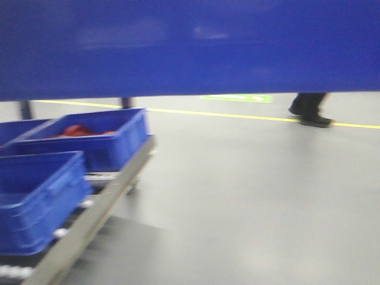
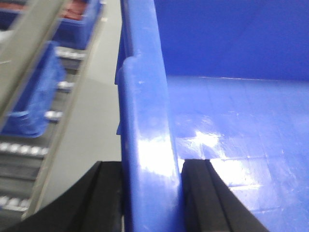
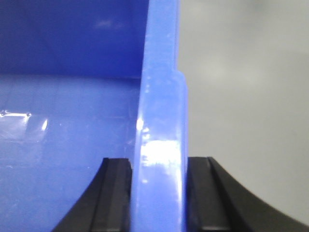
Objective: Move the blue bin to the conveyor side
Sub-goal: 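Hold the blue bin in both grippers while driving across the floor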
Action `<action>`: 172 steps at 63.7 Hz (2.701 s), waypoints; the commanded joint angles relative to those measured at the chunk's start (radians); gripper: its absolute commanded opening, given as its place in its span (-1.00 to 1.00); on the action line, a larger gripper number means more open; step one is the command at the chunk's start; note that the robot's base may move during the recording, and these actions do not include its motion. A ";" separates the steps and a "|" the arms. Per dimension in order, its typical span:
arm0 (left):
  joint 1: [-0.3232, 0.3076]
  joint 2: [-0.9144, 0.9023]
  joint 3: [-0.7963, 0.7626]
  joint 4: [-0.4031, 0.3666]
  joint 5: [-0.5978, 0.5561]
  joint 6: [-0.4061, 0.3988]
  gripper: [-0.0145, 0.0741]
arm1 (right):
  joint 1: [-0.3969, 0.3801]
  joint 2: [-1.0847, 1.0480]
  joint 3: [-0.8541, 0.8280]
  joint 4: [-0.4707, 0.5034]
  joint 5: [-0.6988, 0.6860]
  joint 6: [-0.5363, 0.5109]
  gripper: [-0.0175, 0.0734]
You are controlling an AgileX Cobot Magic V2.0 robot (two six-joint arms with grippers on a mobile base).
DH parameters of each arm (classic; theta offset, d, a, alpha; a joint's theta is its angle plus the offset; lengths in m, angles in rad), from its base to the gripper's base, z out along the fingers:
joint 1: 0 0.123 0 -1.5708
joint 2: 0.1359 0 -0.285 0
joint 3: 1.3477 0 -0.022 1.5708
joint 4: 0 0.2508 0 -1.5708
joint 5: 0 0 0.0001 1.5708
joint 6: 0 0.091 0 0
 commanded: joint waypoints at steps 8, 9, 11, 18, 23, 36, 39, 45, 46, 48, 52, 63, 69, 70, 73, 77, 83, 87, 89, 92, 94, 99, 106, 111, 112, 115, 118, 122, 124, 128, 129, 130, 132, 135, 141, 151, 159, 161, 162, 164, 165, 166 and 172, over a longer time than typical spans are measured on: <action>-0.001 -0.017 -0.016 -0.035 -0.088 0.015 -0.70 | 0.001 -0.019 -0.013 -0.014 -0.099 -0.016 -0.79; -0.001 -0.017 -0.016 -0.035 -0.088 0.015 -0.70 | 0.001 -0.019 -0.013 -0.014 -0.099 -0.016 -0.79; -0.001 -0.017 -0.016 -0.035 -0.088 0.015 -0.70 | 0.001 -0.019 -0.013 -0.014 -0.099 -0.016 -0.79; -0.001 -0.017 -0.016 -0.035 -0.088 0.015 -0.70 | 0.001 -0.019 -0.013 -0.014 -0.099 -0.016 -0.79; -0.001 -0.017 -0.016 -0.035 -0.088 0.015 -0.70 | 0.001 -0.019 -0.013 -0.014 -0.099 -0.016 -0.79; -0.001 -0.017 -0.016 -0.035 -0.088 0.015 -0.70 | 0.001 -0.019 -0.013 -0.014 -0.099 -0.016 -0.79; -0.001 -0.017 -0.016 -0.035 -0.088 0.015 -0.70 | 0.001 -0.019 -0.013 -0.014 -0.099 -0.016 -0.79; -0.001 -0.017 -0.016 -0.035 -0.088 0.015 -0.70 | 0.001 -0.019 -0.013 -0.014 -0.099 -0.016 -0.79; -0.001 -0.017 -0.016 -0.035 -0.088 0.015 -0.70 | 0.001 -0.019 -0.013 -0.014 -0.099 -0.016 -0.79; -0.001 -0.017 -0.016 -0.035 -0.088 0.015 -0.70 | 0.001 -0.019 -0.013 -0.014 -0.099 -0.016 -0.79; -0.001 -0.017 -0.016 -0.035 -0.088 0.015 -0.70 | 0.001 -0.019 -0.013 -0.014 -0.099 -0.016 -0.79; -0.001 -0.017 -0.016 -0.035 -0.088 0.015 -0.70 | 0.001 -0.019 -0.013 -0.014 -0.099 -0.016 -0.79; -0.001 -0.017 -0.016 -0.035 -0.088 0.015 -0.70 | 0.001 -0.019 -0.013 -0.014 -0.099 -0.016 -0.79; -0.001 -0.017 -0.016 -0.035 -0.088 0.015 -0.70 | 0.001 -0.019 -0.013 -0.014 -0.099 -0.016 -0.79; -0.001 -0.017 -0.016 -0.035 -0.085 0.015 -0.70 | 0.001 -0.019 -0.013 -0.014 -0.099 -0.016 -0.79; -0.001 -0.017 -0.016 -0.035 -0.085 0.015 -0.70 | 0.001 -0.019 -0.013 -0.014 -0.099 -0.016 -0.79; -0.001 -0.017 -0.016 -0.035 -0.085 0.015 -0.70 | 0.001 -0.019 -0.013 -0.014 -0.099 -0.016 -0.79; -0.001 -0.017 -0.016 -0.035 -0.085 0.015 -0.70 | 0.001 -0.019 -0.013 -0.014 -0.099 -0.016 -0.79; -0.001 -0.017 -0.016 -0.035 -0.085 0.015 -0.70 | 0.001 -0.019 -0.013 -0.014 -0.099 -0.016 -0.79; -0.001 -0.017 -0.016 -0.035 -0.085 0.015 -0.70 | 0.001 -0.019 -0.013 -0.014 -0.099 -0.016 -0.79; -0.001 -0.017 -0.016 -0.035 -0.085 0.015 -0.70 | 0.001 -0.019 -0.013 -0.014 -0.099 -0.016 -0.79; -0.001 -0.017 -0.016 -0.035 -0.085 0.015 -0.70 | 0.001 -0.019 -0.013 -0.014 -0.099 -0.016 -0.79; -0.001 -0.017 -0.016 -0.035 -0.085 0.015 -0.70 | 0.001 -0.019 -0.013 -0.014 -0.099 -0.016 -0.79; -0.001 -0.017 -0.016 -0.035 -0.085 0.015 -0.70 | 0.001 -0.019 -0.013 -0.014 -0.099 -0.016 -0.79; -0.001 -0.017 -0.016 -0.035 -0.085 0.015 -0.70 | 0.001 -0.019 -0.013 -0.014 -0.099 -0.016 -0.79; -0.001 -0.017 -0.016 -0.035 -0.085 0.015 -0.70 | 0.001 -0.019 -0.013 -0.014 -0.099 -0.016 -0.79; -0.001 -0.017 -0.016 -0.035 -0.085 0.015 -0.70 | 0.001 -0.019 -0.013 -0.014 -0.099 -0.016 -0.79; -0.001 -0.017 -0.016 -0.035 -0.085 0.015 -0.70 | 0.001 -0.019 -0.013 -0.014 -0.099 -0.016 -0.79; -0.001 -0.017 -0.016 -0.035 -0.085 0.015 -0.70 | 0.001 -0.019 -0.013 -0.014 -0.099 -0.016 -0.79; -0.001 -0.017 -0.016 -0.035 -0.085 0.015 -0.70 | 0.001 -0.019 -0.013 -0.014 -0.099 -0.016 -0.79; -0.001 -0.017 -0.016 -0.035 -0.085 0.015 -0.70 | 0.001 -0.019 -0.013 -0.014 -0.099 -0.016 -0.79; -0.001 -0.017 -0.016 -0.035 -0.085 0.015 -0.70 | 0.001 -0.019 -0.013 -0.014 -0.099 -0.016 -0.79; -0.001 -0.017 -0.016 -0.035 -0.085 0.015 -0.70 | 0.001 -0.019 -0.013 -0.014 -0.099 -0.016 -0.79; -0.001 -0.017 -0.016 -0.035 -0.085 0.015 -0.70 | 0.001 -0.019 -0.013 -0.014 -0.099 -0.016 -0.79; -0.001 -0.017 -0.016 -0.035 -0.085 0.015 -0.70 | 0.001 -0.019 -0.013 -0.014 -0.099 -0.016 -0.79; -0.001 -0.017 -0.016 -0.037 -0.085 0.015 -0.70 | 0.001 -0.019 -0.013 -0.014 -0.099 -0.016 -0.79; -0.001 -0.017 -0.016 -0.037 -0.085 0.015 -0.70 | 0.001 -0.019 -0.013 -0.014 -0.099 -0.016 -0.79; -0.001 -0.017 -0.016 -0.037 -0.085 0.015 -0.70 | 0.001 -0.019 -0.013 -0.014 -0.099 -0.016 -0.79; -0.001 -0.017 -0.016 -0.037 -0.085 0.015 -0.70 | 0.001 -0.019 -0.013 -0.014 -0.099 -0.016 -0.79; -0.001 -0.017 -0.016 -0.037 -0.085 0.015 -0.70 | 0.001 -0.019 -0.013 -0.014 -0.099 -0.016 -0.79; -0.001 -0.017 -0.016 -0.037 -0.085 0.015 -0.70 | 0.001 -0.019 -0.013 -0.014 -0.099 -0.016 -0.79; -0.001 -0.017 -0.016 -0.037 -0.085 0.015 -0.70 | 0.001 -0.019 -0.013 -0.014 -0.099 -0.016 -0.79; -0.001 -0.017 -0.016 -0.037 -0.085 0.015 -0.70 | 0.001 -0.019 -0.013 -0.014 -0.099 -0.016 -0.79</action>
